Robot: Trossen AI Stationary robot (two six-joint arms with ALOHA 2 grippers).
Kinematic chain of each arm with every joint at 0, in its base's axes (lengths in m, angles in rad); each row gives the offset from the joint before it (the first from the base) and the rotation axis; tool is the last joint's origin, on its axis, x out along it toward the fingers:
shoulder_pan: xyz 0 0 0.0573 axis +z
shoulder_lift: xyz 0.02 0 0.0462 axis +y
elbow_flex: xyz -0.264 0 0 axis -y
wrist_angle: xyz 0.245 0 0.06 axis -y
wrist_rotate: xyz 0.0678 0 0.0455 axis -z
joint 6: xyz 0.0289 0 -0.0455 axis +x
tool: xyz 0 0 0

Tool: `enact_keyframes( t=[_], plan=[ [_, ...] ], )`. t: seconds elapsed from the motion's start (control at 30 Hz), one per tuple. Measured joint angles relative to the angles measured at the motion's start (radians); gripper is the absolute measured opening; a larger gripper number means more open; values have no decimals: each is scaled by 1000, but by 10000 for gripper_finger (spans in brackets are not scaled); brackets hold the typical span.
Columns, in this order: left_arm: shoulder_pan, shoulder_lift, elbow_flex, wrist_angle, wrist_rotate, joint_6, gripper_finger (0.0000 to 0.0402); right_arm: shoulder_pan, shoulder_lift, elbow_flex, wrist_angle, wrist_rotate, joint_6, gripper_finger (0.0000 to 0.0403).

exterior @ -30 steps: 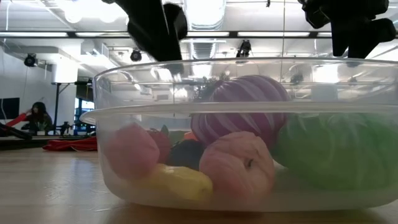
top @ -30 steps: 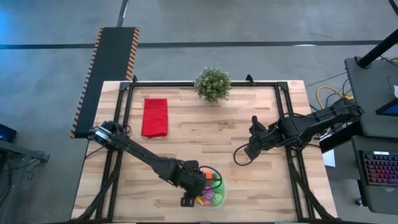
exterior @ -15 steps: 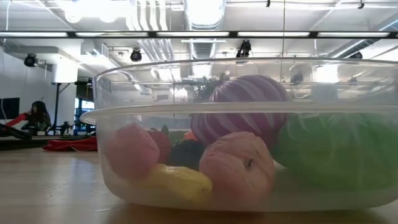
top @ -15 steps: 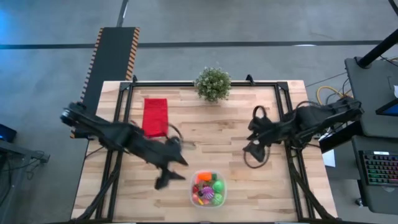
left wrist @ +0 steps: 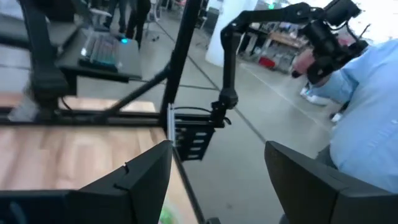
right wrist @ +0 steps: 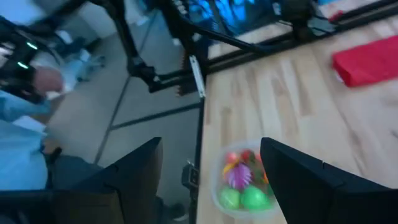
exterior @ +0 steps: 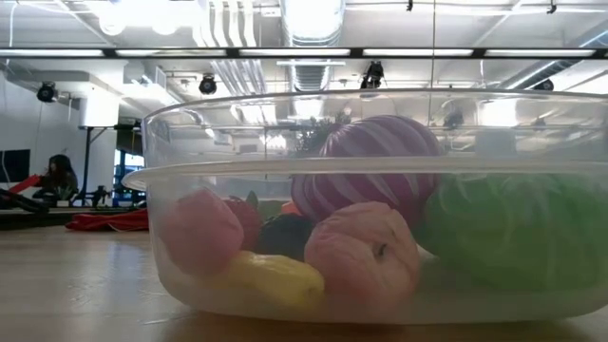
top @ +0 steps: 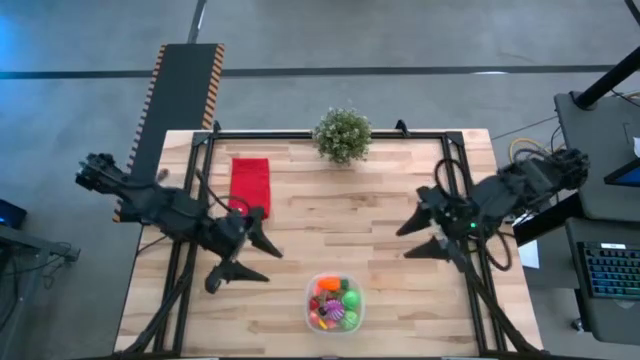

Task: Pick and placing Produce into tupperware
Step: Return to Home Position

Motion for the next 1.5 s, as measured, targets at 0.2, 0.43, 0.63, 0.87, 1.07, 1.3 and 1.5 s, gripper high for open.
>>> enact_keyframes(
  t=[0.2, 0.43, 0.63, 0.87, 1.07, 1.3, 1.5],
  plan=[
    [1, -102, -377, 381, 28, -44, 244, -18, -73, -250, 236, -106, -53, 263],
    [59, -363, -641, 511, -29, 12, 244, -146, -282, -510, 414, -118, -97, 263],
    [129, -610, -741, 467, -64, 115, 244, -236, -480, -688, 616, -180, -217, 263],
    [201, -847, -827, 285, -173, 115, 244, -330, -615, -846, 677, -197, -277, 263],
    [216, -1054, -945, 237, -206, 87, 244, -388, -695, -977, 698, -194, -278, 263],
    [219, -1048, -1033, 130, -291, -90, 244, -410, -769, -1054, 685, -188, -327, 263],
    [220, -1062, -1059, 26, -316, -200, 244, -434, -873, -1128, 636, -185, -335, 263]
  ],
)
